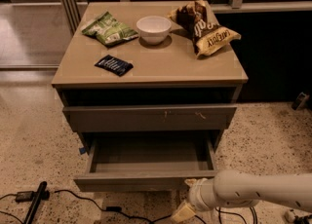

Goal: Close middle drawer

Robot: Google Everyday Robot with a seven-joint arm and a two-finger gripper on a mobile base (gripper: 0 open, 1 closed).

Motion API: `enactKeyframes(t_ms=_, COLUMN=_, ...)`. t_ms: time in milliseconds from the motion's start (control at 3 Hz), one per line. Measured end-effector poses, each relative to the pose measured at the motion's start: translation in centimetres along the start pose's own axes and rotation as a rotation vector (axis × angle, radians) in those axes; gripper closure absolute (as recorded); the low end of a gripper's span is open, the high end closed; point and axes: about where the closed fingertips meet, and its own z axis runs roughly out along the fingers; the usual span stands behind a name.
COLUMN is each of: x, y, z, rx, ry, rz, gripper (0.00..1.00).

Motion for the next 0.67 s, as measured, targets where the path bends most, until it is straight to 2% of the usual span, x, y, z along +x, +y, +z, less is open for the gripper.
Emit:
enactKeyframes(t_ms=333, x=-1.7, y=-2.0, z=0.2, rx=0.039, ry=-0.011, rz=-0.043, gripper=0.42)
enactKeyframes(t_ms=667, x=-3.0, y=-6.5, z=0.1, rx=0.126, ry=-0.001, rz=-0.076, gripper=0.73)
